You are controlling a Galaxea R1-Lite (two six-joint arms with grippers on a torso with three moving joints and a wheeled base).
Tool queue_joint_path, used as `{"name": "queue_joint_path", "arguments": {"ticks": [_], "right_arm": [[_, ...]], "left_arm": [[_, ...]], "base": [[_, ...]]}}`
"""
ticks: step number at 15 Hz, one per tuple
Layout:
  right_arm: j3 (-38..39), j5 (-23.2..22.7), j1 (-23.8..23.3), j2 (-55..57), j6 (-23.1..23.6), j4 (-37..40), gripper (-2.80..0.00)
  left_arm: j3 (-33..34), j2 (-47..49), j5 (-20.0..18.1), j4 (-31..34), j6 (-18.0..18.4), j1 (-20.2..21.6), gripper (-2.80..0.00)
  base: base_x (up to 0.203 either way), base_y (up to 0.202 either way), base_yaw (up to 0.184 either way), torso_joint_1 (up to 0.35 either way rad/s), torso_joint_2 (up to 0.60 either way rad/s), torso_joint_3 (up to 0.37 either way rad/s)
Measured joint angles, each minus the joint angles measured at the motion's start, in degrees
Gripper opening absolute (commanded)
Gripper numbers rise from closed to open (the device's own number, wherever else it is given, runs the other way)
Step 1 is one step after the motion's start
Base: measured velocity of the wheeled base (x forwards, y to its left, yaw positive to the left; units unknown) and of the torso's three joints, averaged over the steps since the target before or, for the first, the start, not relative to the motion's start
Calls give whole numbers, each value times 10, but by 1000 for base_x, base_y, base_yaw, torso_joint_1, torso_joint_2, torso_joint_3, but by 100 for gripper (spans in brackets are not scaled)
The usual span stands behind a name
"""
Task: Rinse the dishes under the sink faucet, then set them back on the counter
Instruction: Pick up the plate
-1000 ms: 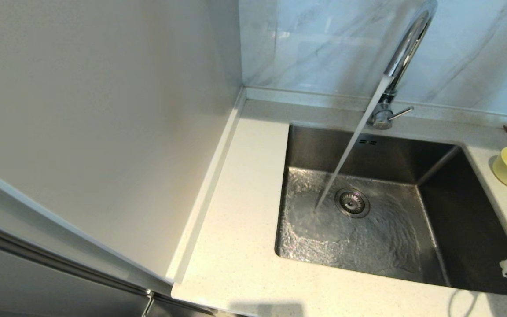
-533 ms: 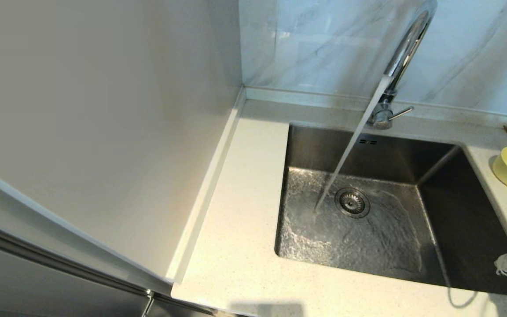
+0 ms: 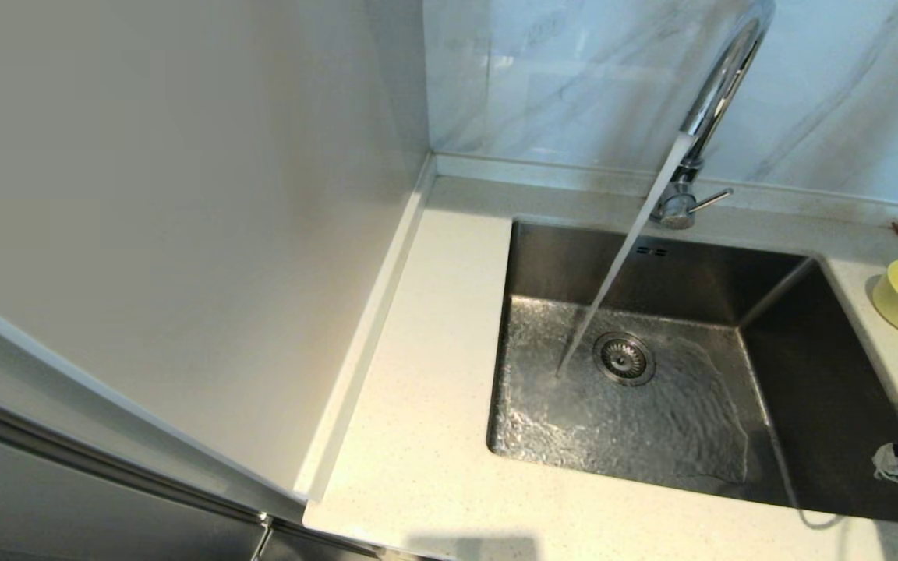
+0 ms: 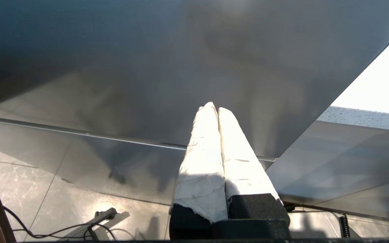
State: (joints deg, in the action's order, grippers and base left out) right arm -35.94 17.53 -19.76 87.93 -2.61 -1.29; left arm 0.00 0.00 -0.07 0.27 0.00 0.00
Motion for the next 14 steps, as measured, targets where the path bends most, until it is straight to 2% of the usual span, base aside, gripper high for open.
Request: {"name": "queue_joint_path", "arguments": {"ticks": [1, 9, 14], "right_arm": [[0, 0, 0, 2, 0, 0, -280], [13, 2, 3, 0, 3, -1, -280], [45, 0, 32, -39, 1, 8, -280]], "left_arm": [[0, 0, 0, 0, 0, 0, -280], [0, 0, 0, 0, 0, 0, -280], [0, 0, 0, 0, 0, 0, -280]], "base": [[0, 0, 0, 0, 0, 0], [0, 0, 0, 0, 0, 0], [0, 0, 0, 0, 0, 0]]}}
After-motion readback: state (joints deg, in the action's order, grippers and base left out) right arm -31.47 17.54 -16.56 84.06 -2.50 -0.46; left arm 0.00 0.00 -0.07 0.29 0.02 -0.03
